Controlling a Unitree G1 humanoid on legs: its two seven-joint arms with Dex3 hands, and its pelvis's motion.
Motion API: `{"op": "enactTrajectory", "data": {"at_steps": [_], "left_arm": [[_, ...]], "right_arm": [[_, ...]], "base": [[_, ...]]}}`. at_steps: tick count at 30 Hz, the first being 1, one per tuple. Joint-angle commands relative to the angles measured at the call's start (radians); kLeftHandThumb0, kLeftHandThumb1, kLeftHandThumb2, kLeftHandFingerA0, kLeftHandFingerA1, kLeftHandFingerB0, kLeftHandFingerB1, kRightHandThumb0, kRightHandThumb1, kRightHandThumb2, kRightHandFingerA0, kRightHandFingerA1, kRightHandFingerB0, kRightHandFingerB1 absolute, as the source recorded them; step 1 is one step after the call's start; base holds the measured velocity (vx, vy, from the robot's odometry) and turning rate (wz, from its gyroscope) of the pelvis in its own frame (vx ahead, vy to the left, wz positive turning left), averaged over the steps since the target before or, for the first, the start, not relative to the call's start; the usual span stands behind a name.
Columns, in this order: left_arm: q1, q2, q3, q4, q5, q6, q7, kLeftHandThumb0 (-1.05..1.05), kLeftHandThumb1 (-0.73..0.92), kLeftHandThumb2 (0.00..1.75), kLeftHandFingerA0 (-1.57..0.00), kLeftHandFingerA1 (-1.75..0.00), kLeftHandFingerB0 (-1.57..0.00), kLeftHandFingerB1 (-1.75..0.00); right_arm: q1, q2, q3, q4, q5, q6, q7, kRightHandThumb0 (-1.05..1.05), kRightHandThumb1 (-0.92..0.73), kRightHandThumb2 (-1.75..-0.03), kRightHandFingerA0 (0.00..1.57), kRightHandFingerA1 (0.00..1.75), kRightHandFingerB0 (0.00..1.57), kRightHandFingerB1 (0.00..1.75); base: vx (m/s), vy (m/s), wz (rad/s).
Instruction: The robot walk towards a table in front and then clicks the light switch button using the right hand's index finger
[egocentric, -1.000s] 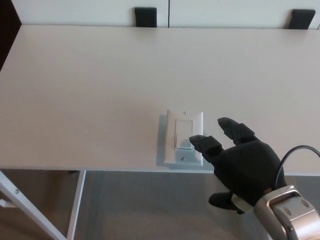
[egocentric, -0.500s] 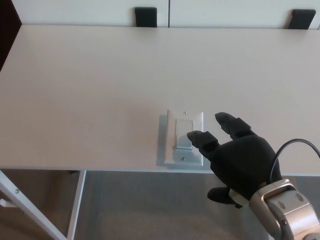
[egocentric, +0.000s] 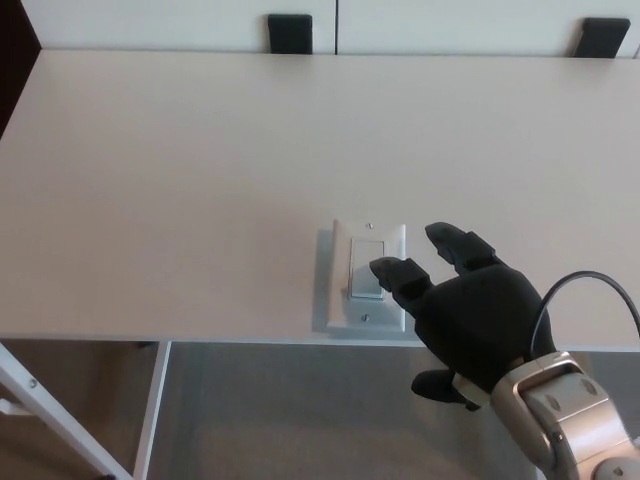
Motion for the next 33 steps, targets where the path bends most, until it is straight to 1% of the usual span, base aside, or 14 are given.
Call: {"op": "enactTrajectory", "data": {"at_steps": [1,3,4,8,14,15,20,25,26,27,28,29,30,33], "left_arm": [[-0.001,0.015,0.005,0.006,0.003,-0.008,-0.003,-0.18,0.68,0.61,-0.22,-0.38,-0.22,-0.33],[-0.003,0.018,0.003,0.018,0.009,-0.028,-0.005,-0.2,0.67,0.61,-0.22,-0.38,-0.22,-0.33],[-0.006,0.02,0.002,0.024,0.012,-0.034,-0.005,-0.21,0.67,0.62,-0.23,-0.39,-0.22,-0.33],[-0.01,0.024,0.0,0.016,0.014,-0.023,-0.003,-0.2,0.67,0.61,-0.22,-0.38,-0.22,-0.33],[-0.024,0.024,-0.002,0.019,0.009,-0.017,0.001,-0.19,0.67,0.61,-0.22,-0.38,-0.23,-0.33],[-0.026,0.023,-0.002,0.021,0.008,-0.019,0.002,-0.18,0.67,0.61,-0.22,-0.39,-0.24,-0.34],[-0.031,0.025,0.001,0.021,0.012,-0.01,0.007,-0.2,0.66,0.61,-0.22,-0.38,-0.24,-0.33],[-0.022,0.027,0.001,0.017,0.012,-0.017,0.005,-0.18,0.67,0.61,-0.22,-0.38,-0.22,-0.33],[-0.033,0.027,0.003,0.015,0.01,-0.006,0.007,-0.18,0.67,0.61,-0.22,-0.38,-0.23,-0.33],[-0.026,0.028,0.004,0.012,0.007,-0.005,0.004,-0.18,0.67,0.61,-0.21,-0.38,-0.22,-0.33],[-0.022,0.029,0.005,0.01,0.007,-0.005,0.003,-0.18,0.67,0.61,-0.21,-0.38,-0.22,-0.33],[-0.022,0.03,0.004,0.009,0.008,-0.005,0.003,-0.18,0.67,0.61,-0.21,-0.38,-0.22,-0.33],[-0.019,0.029,0.003,0.008,0.009,-0.005,0.004,-0.17,0.67,0.61,-0.22,-0.38,-0.23,-0.33],[-0.022,0.028,0.0,0.007,0.008,0.0,0.004,-0.17,0.68,0.61,-0.22,-0.37,-0.23,-0.33]], "right_arm": [[-0.007,0.008,0.006,-0.001,-0.003,0.016,0.012,-0.69,-0.48,-0.83,0.0,0.1,0.1,0.32],[-0.003,0.012,0.015,0.002,-0.013,0.015,0.0,-0.74,-0.5,-0.82,0.0,0.04,0.14,0.31],[-0.002,0.013,0.019,0.004,-0.017,0.015,-0.003,-0.69,-0.48,-0.83,0.0,0.11,0.1,0.32],[0.001,0.021,0.03,0.016,-0.018,0.014,-0.021,-0.73,-0.49,-0.82,0.0,0.07,0.13,0.31],[0.0,0.023,0.044,0.032,-0.027,0.019,-0.021,-0.67,-0.47,-0.83,0.0,0.15,0.08,0.31],[0.0,0.022,0.046,0.035,-0.028,0.018,-0.025,-0.69,-0.6,-0.59,0.0,0.19,0.12,0.26],[-0.005,0.026,0.061,0.06,-0.034,0.019,-0.025,-0.69,-0.61,-0.57,0.0,0.14,0.11,0.25],[0.005,0.019,0.066,0.084,-0.024,0.014,-0.052,-0.71,-0.52,-0.63,0.0,0.14,0.13,0.26],[-0.009,0.018,0.061,0.095,-0.022,0.015,-0.049,-0.68,-0.47,-0.83,0.0,0.13,0.08,0.31],[-0.004,0.018,0.063,0.093,-0.021,0.016,-0.052,-0.69,-0.6,-0.59,0.0,0.16,0.13,0.26],[-0.001,0.017,0.064,0.093,-0.021,0.016,-0.053,-0.69,-0.6,-0.59,0.0,0.16,0.13,0.26],[0.001,0.016,0.063,0.087,-0.021,0.017,-0.052,-0.67,-0.47,-0.83,0.0,0.14,0.09,0.32],[0.004,0.014,0.063,0.083,-0.022,0.018,-0.049,-0.71,-0.53,-0.63,0.0,0.14,0.12,0.26],[0.005,0.009,0.061,0.08,-0.019,0.016,-0.049,-0.69,-0.6,-0.59,0.0,0.17,0.13,0.25]], "base": [[0.0,0.0,0.0],[0.0,0.0,0.0],[0.0,0.0,0.0],[0.0,0.0,0.0],[0.0,0.0,0.0],[0.0,0.0,0.0],[0.0,0.0,0.0],[0.0,0.0,0.0],[0.0,0.0,0.0],[0.0,0.0,0.0],[0.0,0.0,0.0],[0.0,0.0,0.0],[0.0,0.0,0.0],[0.0,0.0,0.0]]}}
